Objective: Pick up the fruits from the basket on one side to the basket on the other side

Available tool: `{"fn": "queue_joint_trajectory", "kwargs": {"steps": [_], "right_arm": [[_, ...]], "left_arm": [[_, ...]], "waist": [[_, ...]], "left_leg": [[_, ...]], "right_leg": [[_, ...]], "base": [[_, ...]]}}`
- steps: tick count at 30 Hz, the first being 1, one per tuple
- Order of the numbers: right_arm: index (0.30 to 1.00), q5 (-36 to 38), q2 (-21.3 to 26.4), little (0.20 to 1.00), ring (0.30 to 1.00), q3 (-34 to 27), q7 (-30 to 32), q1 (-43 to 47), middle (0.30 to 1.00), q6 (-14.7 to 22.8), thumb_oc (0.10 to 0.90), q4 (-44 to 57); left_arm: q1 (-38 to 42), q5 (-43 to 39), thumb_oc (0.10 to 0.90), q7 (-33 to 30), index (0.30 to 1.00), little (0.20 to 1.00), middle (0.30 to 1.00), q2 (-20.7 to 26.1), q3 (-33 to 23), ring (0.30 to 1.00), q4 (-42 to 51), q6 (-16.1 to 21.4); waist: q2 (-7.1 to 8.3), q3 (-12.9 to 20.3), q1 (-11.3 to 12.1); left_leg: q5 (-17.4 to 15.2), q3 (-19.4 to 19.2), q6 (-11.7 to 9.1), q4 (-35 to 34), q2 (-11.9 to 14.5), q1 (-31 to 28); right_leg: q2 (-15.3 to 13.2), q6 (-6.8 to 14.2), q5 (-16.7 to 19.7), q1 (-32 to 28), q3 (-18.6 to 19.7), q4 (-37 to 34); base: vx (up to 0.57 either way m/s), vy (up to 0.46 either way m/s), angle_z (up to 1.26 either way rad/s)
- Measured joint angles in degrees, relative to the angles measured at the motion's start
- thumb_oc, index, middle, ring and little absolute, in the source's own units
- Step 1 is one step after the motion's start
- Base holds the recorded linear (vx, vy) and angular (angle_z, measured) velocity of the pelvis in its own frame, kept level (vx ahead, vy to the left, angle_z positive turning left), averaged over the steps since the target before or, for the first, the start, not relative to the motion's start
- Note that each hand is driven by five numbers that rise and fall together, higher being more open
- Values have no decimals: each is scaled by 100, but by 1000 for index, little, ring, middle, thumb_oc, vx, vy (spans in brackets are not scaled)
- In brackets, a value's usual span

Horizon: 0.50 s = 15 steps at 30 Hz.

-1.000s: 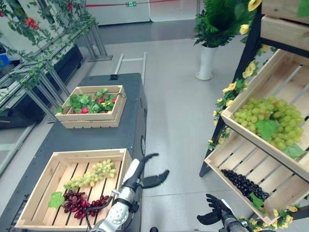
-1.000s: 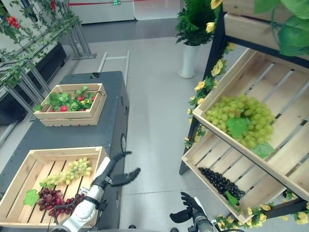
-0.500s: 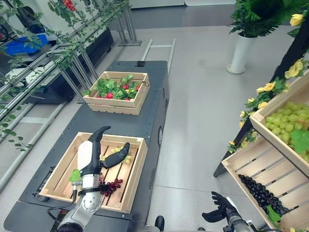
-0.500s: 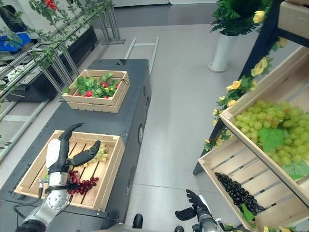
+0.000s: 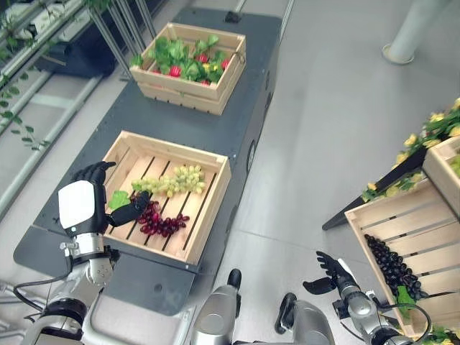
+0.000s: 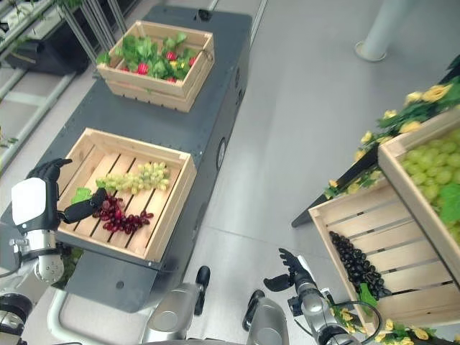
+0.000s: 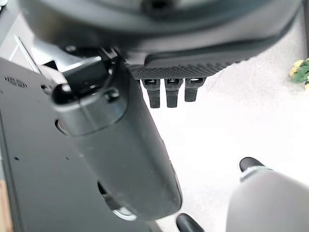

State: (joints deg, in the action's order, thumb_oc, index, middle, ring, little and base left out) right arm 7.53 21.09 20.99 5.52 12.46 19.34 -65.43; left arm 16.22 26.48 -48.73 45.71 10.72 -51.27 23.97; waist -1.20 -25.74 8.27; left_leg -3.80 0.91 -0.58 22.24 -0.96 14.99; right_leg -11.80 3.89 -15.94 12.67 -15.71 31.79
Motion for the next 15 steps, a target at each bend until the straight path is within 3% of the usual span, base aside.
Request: {"fn": "queue_joint_trajectory", "kwargs": {"steps": [4, 8, 10, 15], "right_arm": [[900, 3, 100, 900, 900, 152, -5, 224, 900, 39, 800, 451], [900, -1, 109, 900, 900, 228, -43, 297, 900, 164, 800, 503], [900, -4, 153, 900, 900, 239, -53, 345, 900, 322, 800, 517], [900, 4, 317, 900, 900, 238, -72, 429, 900, 374, 800, 545]], "left_arm": [[543, 271, 800, 281, 900, 900, 900, 499, 496, 900, -10, -219], [706, 511, 800, 543, 900, 900, 900, 608, 737, 900, -18, -310], [865, 744, 800, 587, 900, 900, 900, 908, 1069, 900, 19, -296], [928, 1126, 800, 623, 900, 900, 900, 1247, 1170, 900, 125, -238]], "waist": [[101, -371, 43], [188, -425, 15], [276, -462, 5], [402, -490, 45]], "left_leg": [[-194, -7, -15, 793, -3, 811], [-303, 23, -28, 1126, 4, 1090], [-334, 64, -51, 1338, 29, 1395], [-324, 61, -77, 1663, 148, 2065]], "right_leg": [[-56, -71, -195, 735, 88, 729], [-67, -97, -290, 971, 101, 1003], [-68, -134, -373, 1225, 92, 1227], [-35, -248, -448, 1843, 36, 1554]], "base": [[-95, 77, 1], [-38, 41, 2], [-26, 45, 13], [-20, 46, 8]]}}
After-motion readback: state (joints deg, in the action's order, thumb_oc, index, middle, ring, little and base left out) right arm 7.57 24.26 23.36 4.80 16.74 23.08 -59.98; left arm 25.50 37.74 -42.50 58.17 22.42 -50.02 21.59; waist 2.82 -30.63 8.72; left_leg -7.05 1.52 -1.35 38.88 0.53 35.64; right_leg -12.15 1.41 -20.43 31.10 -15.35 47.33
